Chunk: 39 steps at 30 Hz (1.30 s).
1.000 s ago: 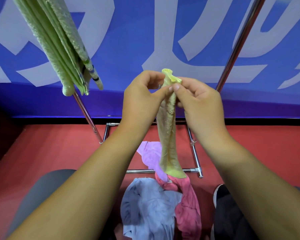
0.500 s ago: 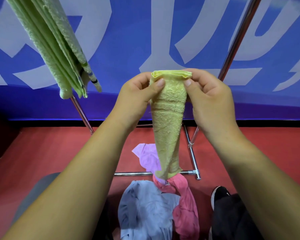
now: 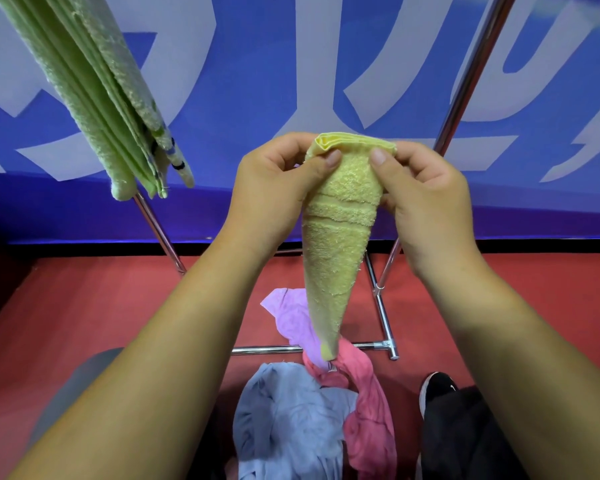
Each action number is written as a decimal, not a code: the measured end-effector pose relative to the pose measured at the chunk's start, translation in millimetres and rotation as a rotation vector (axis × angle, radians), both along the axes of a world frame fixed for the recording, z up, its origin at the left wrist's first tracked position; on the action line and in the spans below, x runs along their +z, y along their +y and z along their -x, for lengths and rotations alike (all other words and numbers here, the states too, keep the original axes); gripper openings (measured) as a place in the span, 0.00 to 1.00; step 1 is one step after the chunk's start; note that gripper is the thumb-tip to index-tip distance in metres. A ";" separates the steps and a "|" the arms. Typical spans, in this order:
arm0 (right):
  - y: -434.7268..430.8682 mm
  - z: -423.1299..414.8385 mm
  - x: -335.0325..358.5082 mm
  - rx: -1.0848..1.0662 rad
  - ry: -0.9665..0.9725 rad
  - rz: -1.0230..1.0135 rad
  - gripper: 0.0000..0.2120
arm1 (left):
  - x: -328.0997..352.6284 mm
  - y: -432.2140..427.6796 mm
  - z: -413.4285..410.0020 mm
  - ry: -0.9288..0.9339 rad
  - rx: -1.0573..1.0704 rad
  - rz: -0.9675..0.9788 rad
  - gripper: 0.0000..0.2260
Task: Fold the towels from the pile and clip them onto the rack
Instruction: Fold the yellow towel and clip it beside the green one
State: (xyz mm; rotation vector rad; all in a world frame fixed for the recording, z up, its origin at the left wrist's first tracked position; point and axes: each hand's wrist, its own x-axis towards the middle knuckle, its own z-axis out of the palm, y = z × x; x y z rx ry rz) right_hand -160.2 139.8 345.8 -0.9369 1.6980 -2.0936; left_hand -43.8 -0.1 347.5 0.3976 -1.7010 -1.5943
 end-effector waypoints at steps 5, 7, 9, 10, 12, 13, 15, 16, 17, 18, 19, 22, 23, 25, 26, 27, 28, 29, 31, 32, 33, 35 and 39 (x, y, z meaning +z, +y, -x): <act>-1.7 -3.1 5.0 -0.047 0.072 -0.014 0.04 | -3.2 -3.0 -0.3 0.006 -0.010 -0.031 0.05; -2.7 -4.9 5.8 -0.056 0.083 -0.008 0.04 | -4.6 -4.2 -1.1 0.002 -0.031 -0.069 0.06; -2.8 -5.5 5.8 -0.062 0.095 -0.013 0.04 | -7.8 -4.4 -1.4 -0.015 -0.074 -0.118 0.06; -2.6 -5.4 5.8 -0.061 0.101 -0.014 0.04 | -10.6 -3.8 -1.6 -0.029 -0.110 -0.152 0.07; -1.6 -4.5 6.4 -0.063 0.112 -0.015 0.05 | -18.7 -2.2 -3.2 -0.073 -0.196 -0.215 0.08; -0.7 -2.8 6.8 -0.070 0.113 -0.012 0.05 | -23.2 -1.5 -3.8 -0.112 -0.239 -0.222 0.09; 1.6 1.2 6.9 -0.090 0.111 -0.007 0.05 | -33.6 -1.4 -3.9 -0.228 -0.300 -0.180 0.12; 2.5 3.8 6.3 -0.102 0.113 -0.004 0.05 | -38.6 -1.2 -3.4 -0.286 -0.320 -0.155 0.12; 4.1 6.6 5.5 -0.112 0.113 -0.004 0.04 | -42.3 0.3 -2.8 -0.337 -0.335 -0.142 0.12; 5.5 10.0 4.0 -0.121 0.114 -0.008 0.04 | -46.3 2.1 -1.3 -0.376 -0.340 -0.137 0.11; 7.3 13.0 2.6 -0.128 0.114 -0.017 0.03 | -49.4 4.5 0.3 -0.401 -0.334 -0.136 0.11; 12.2 25.0 -4.0 -0.166 0.120 -0.058 0.05 | -54.2 11.0 5.2 -0.408 -0.309 -0.124 0.11; 13.8 29.5 -6.8 -0.180 0.103 -0.063 0.05 | -54.5 13.3 7.2 -0.404 -0.311 -0.115 0.11; 13.7 40.9 -16.8 -0.210 0.021 -0.073 0.07 | -53.9 18.0 10.6 -0.393 -0.315 -0.102 0.11; 12.5 47.1 -23.2 -0.224 -0.037 -0.092 0.09 | -54.1 19.9 12.2 -0.385 -0.314 -0.105 0.11; 11.0 52.3 -29.2 -0.220 -0.110 -0.115 0.12 | -53.5 22.0 13.5 -0.378 -0.311 -0.117 0.11; 8.6 57.3 -36.4 -0.201 -0.205 -0.135 0.15 | -53.5 23.5 15.1 -0.370 -0.305 -0.132 0.10; 6.7 60.6 -42.5 -0.163 -0.317 -0.154 0.18 | -53.3 24.7 16.4 -0.367 -0.296 -0.149 0.10; 3.6 63.0 -52.9 -0.083 -0.510 -0.271 0.27 | -52.6 27.1 19.2 -0.386 -0.254 -0.181 0.10; 2.1 61.6 -57.9 -0.041 -0.571 -0.362 0.31 | -52.7 27.1 20.7 -0.404 -0.222 -0.207 0.11; 1.0 57.8 -61.8 -0.001 -0.618 -0.449 0.34 | -52.6 26.6 21.5 -0.422 -0.195 -0.244 0.11; -2.7 49.6 -71.4 0.075 -0.680 -0.583 0.37 | -52.5 23.5 21.5 -0.453 -0.155 -0.329 0.12; -9.3 35.6 -84.4 0.129 -0.652 -0.734 0.40 | -47.9 13.7 17.5 -0.462 -0.068 -0.561 0.08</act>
